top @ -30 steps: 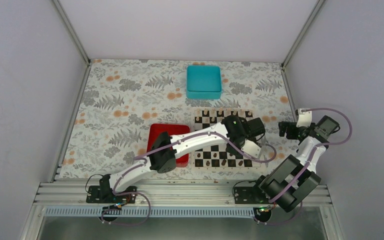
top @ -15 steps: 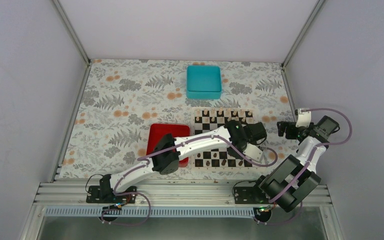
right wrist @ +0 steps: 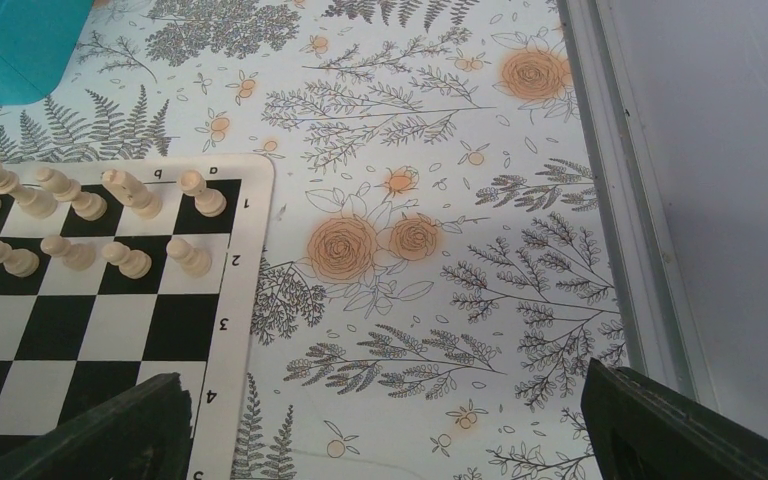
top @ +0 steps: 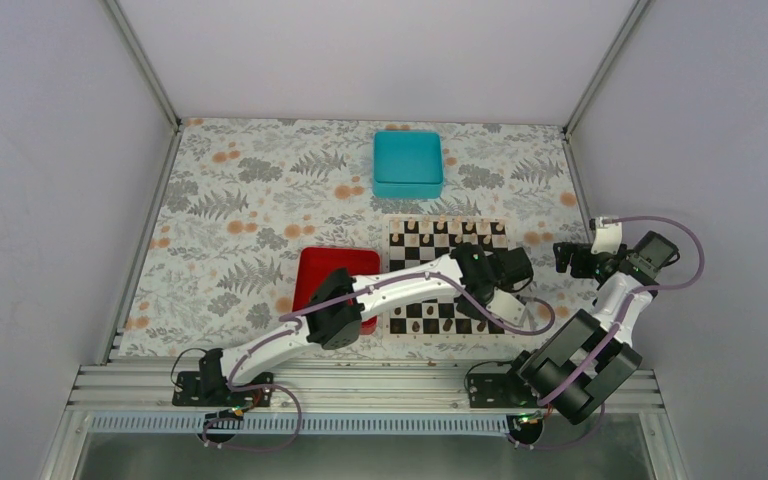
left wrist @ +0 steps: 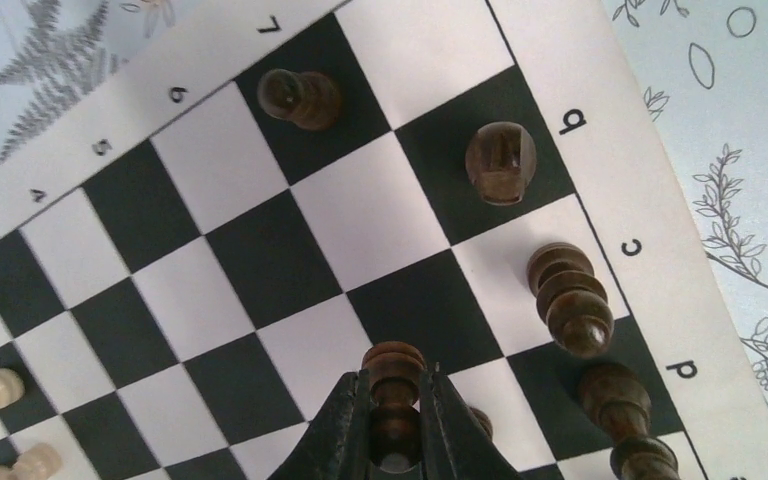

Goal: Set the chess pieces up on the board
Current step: Place the chess piece on the chessboard.

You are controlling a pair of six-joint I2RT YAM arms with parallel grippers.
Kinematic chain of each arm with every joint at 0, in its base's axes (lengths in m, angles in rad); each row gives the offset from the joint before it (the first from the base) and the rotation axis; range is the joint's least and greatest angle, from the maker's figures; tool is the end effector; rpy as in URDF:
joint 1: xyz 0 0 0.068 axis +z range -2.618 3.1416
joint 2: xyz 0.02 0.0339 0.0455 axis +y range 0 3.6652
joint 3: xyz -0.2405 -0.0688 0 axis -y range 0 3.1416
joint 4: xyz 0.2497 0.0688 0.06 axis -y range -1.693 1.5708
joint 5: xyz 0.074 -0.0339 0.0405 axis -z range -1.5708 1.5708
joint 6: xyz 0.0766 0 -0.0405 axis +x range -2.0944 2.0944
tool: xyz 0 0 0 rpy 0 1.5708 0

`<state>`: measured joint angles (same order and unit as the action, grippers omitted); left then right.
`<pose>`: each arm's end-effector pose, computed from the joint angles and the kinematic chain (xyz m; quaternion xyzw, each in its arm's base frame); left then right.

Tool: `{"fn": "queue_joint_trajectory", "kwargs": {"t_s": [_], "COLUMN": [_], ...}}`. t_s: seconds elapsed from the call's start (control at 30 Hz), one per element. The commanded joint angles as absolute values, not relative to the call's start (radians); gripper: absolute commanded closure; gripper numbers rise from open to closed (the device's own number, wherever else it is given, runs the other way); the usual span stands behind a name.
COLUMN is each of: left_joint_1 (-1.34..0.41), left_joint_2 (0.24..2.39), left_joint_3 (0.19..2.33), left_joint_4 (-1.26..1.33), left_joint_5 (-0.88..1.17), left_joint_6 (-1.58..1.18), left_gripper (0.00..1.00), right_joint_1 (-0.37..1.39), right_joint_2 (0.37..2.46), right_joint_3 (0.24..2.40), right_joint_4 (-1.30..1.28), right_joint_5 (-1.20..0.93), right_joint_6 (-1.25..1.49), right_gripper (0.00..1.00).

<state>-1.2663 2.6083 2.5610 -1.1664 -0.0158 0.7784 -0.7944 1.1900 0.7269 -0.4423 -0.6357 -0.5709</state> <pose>0.1607 -0.5072 0.1428 0.8390 0.5143 -0.0354 0.1742 0.2178 -0.1569 0.1722 -0.0013 0.9036 0.0335 0.4271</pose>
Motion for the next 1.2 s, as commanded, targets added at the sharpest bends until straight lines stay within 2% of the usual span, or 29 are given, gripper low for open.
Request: {"fn": "queue_joint_trajectory", "kwargs": {"t_s": [0.0, 0.77, 1.17], "left_joint_1": [-1.278, -1.276, -1.275], "left_joint_2": [2.652, 2.664, 2.662], "left_joint_3": [2.563, 2.544, 2.545], "left_joint_4": [-1.166, -1.169, -1.161], "left_joint_5": [0.015, 0.009, -0.007], "left_joint_6": [0.792, 0.792, 0.788], "left_gripper": [0.90, 0.90, 0.82], "right_joint_1": [-0.807, -0.807, -0.807], "right_joint_2": [1.180, 1.167, 1.171], "right_joint_3": [0.744, 0.737, 0.734], "right_joint_4": [-0.441, -0.439, -0.440], "right_joint_5": [-0.664, -0.663, -0.673], "right_joint_6": [-0.576, -0.577, -0.583], "right_gripper": [0.00, 0.00, 0.00]}}
